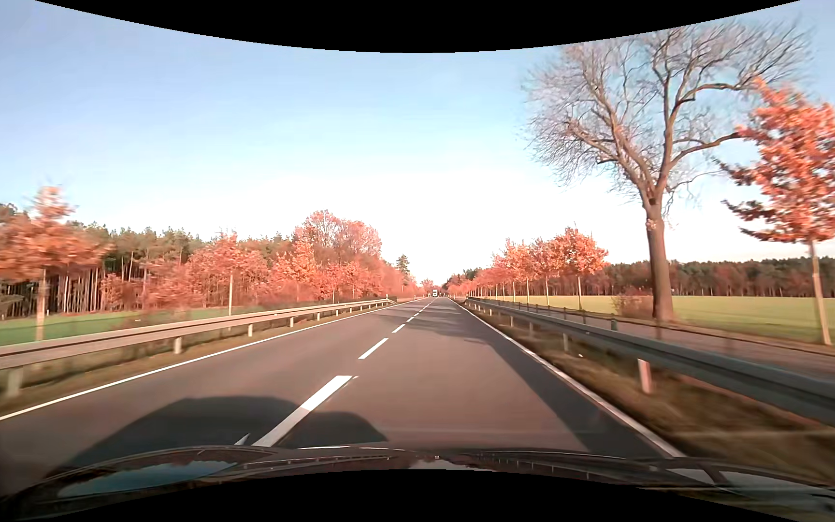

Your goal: Follow the waypoints while adhering to traffic rules and regulations

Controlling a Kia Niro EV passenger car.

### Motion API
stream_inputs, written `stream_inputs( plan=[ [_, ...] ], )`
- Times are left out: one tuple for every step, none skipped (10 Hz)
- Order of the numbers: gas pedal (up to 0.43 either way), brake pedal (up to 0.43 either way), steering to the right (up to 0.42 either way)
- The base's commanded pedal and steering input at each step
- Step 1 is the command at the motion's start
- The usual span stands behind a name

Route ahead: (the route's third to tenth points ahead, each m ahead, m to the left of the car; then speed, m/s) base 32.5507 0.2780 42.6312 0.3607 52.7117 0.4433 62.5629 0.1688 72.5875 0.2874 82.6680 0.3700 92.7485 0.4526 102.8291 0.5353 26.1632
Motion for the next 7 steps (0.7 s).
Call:
stream_inputs(
  plan=[
    [0.209,0.0,0.001],
    [0.209,0.0,0.001],
    [0.209,0.0,0.001],
    [0.197,0.0,0.001],
    [0.197,0.0,0.0],
    [0.197,0.0,0.0],
    [0.197,0.0,0.0]
  ],
)
